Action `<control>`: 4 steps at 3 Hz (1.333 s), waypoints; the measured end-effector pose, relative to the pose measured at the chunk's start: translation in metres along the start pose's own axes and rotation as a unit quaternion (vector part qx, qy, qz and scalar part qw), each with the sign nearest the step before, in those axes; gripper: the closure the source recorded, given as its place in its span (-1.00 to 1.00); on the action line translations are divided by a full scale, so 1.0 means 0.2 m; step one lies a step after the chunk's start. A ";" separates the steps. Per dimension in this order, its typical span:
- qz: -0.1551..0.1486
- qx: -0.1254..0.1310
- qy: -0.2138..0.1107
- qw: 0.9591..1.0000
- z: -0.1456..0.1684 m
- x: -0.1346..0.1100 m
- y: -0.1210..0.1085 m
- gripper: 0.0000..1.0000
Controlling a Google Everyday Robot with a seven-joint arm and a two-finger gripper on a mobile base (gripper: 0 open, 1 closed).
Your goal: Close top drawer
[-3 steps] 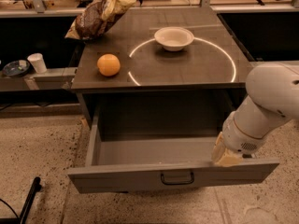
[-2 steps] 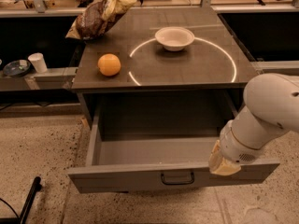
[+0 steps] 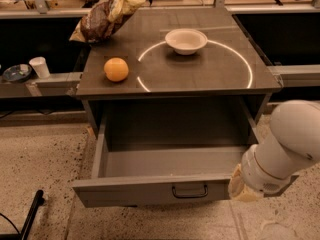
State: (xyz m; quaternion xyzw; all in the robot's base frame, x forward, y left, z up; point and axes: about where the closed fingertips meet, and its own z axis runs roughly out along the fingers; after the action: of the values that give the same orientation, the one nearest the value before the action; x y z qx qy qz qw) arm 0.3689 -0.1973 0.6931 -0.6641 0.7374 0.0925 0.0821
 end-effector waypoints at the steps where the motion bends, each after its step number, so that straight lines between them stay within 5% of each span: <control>1: 0.004 0.026 -0.024 0.999 0.11 0.06 0.03 1.00; 2: 0.007 0.044 -0.037 0.998 0.17 0.09 0.03 1.00; 4: 0.007 0.047 -0.037 0.998 0.16 0.10 0.03 0.14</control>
Offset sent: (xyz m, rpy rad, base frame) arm -0.0084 -0.0152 -0.0524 0.0962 -0.1308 -0.0587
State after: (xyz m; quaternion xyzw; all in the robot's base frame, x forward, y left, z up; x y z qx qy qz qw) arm 0.3615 -0.2072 0.6569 -0.6504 0.7420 0.0828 0.1403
